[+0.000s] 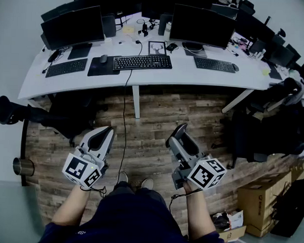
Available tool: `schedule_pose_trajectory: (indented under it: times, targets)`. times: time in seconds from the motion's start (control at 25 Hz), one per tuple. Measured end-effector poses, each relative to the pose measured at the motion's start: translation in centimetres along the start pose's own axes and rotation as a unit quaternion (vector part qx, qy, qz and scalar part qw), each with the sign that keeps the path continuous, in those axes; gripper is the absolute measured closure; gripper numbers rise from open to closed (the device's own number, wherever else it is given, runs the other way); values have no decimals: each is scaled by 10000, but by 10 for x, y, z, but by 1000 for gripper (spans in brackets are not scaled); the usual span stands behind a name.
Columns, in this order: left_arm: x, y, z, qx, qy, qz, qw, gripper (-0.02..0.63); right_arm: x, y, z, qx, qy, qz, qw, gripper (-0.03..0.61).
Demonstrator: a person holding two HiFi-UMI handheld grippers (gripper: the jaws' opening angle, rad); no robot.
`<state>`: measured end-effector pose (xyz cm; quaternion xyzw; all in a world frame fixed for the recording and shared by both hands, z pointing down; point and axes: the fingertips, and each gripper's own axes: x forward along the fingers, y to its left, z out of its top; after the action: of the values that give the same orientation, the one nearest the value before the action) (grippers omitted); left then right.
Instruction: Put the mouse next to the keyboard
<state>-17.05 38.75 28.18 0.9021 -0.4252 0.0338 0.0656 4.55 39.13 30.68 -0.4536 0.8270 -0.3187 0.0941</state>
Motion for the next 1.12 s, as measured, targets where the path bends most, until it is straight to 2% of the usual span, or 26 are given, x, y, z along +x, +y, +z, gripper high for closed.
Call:
schedule_pose_trajectory:
  times: [0.52, 1.12]
  targets:
    - [-6, 4, 4, 28, -46, -105, 9999, 574, 7, 12, -2, -240, -58, -128, 9996, 322]
    - [-3, -3, 0, 79, 27, -98, 9999, 574, 2, 3, -7, -532, 1, -414, 9977, 322]
